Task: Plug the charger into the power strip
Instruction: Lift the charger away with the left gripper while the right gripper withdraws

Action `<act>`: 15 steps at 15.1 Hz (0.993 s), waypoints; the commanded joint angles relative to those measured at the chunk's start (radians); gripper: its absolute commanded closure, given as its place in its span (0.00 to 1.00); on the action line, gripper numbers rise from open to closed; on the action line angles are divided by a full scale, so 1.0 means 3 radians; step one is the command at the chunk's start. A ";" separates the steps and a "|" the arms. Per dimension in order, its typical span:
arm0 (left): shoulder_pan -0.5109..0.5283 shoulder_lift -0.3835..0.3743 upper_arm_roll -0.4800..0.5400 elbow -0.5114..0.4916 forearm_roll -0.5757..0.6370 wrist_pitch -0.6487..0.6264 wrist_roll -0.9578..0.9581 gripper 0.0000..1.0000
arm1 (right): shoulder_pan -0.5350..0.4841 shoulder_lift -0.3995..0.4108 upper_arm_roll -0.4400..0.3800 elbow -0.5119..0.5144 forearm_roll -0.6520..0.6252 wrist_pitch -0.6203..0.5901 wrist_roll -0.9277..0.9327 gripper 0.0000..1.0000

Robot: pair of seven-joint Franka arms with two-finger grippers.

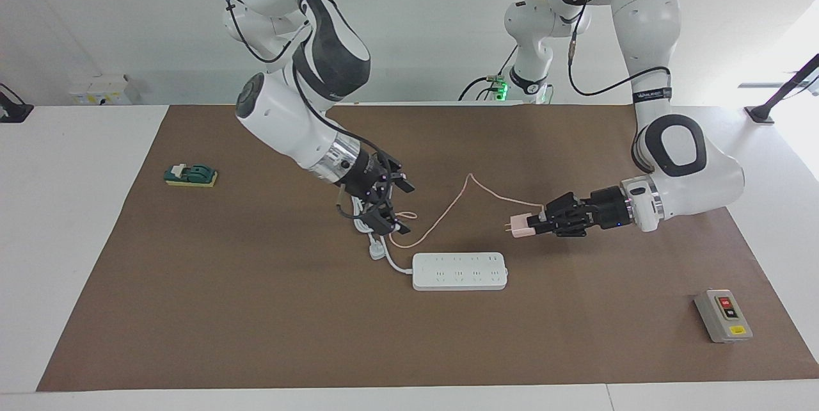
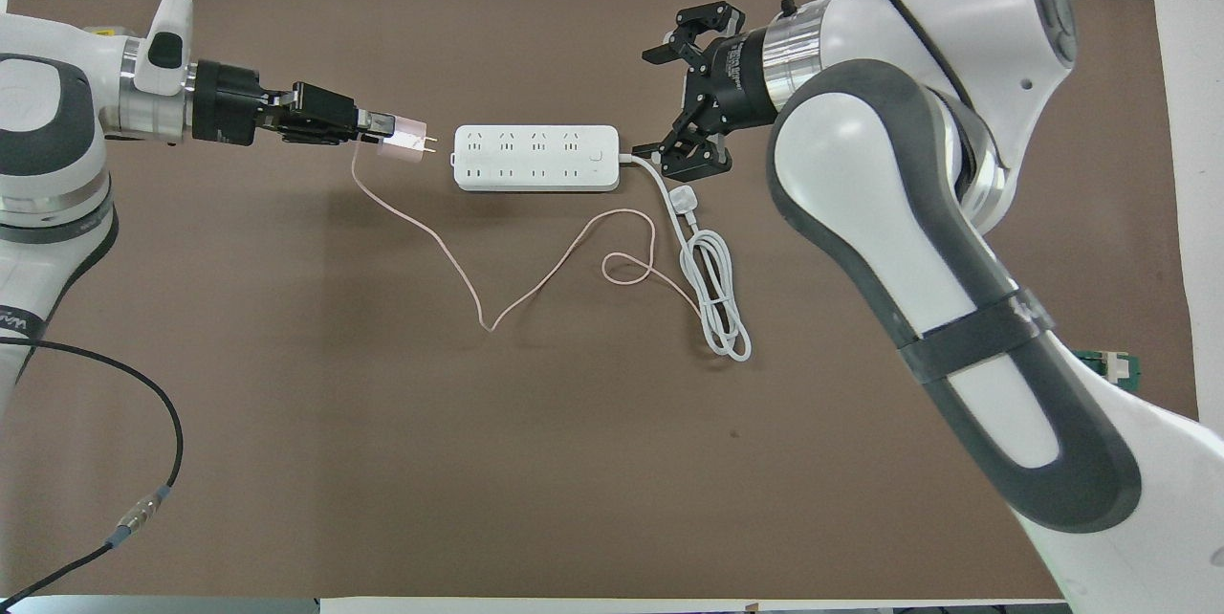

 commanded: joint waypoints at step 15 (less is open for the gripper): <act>-0.0022 -0.0354 0.0087 0.0650 0.2113 -0.0042 -0.1084 1.00 | -0.0921 -0.0568 0.0022 -0.0101 -0.1365 -0.1572 -0.3250 0.00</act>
